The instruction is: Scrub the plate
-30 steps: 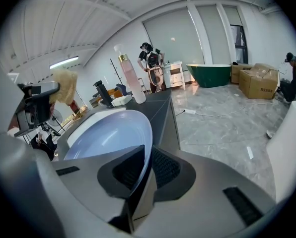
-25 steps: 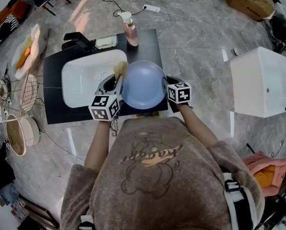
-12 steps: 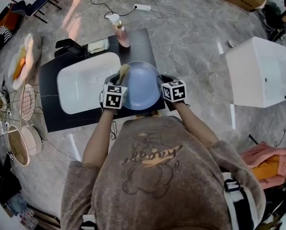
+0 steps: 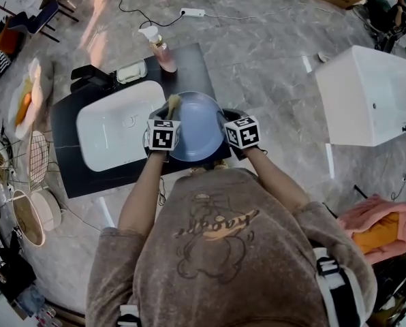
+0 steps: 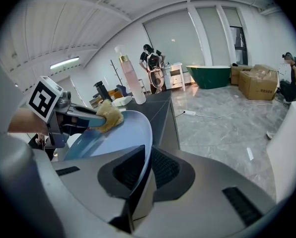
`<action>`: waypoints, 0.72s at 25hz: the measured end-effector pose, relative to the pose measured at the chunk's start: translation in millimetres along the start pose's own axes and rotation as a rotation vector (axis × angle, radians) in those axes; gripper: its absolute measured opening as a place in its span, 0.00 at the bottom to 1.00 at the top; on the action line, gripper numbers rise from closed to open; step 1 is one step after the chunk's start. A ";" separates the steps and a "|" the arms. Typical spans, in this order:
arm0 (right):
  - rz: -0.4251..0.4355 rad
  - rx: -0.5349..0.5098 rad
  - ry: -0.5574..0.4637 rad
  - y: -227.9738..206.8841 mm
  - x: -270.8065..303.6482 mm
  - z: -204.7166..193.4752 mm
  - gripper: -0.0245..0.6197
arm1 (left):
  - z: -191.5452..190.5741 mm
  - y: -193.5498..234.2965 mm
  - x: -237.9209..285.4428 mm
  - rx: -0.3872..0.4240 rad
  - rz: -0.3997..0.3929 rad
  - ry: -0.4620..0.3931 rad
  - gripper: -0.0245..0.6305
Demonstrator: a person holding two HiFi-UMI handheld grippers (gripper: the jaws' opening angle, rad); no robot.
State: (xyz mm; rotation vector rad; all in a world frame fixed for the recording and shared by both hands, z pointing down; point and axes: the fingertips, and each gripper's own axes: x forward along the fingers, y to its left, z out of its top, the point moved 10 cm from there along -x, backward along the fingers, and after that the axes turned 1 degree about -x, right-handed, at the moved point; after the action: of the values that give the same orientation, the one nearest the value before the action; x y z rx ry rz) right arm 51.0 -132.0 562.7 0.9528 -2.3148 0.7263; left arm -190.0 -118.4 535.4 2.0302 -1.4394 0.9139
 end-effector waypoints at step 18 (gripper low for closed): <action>0.032 -0.017 0.009 -6.7 1.0 2.9 0.10 | 26.4 -19.6 28.3 0.034 -0.145 0.081 0.14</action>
State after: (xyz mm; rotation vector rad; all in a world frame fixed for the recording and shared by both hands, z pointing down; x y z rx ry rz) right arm 54.6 -138.4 563.1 0.9057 -2.3297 0.7216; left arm -158.8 -148.3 539.2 2.0672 -1.2247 0.9527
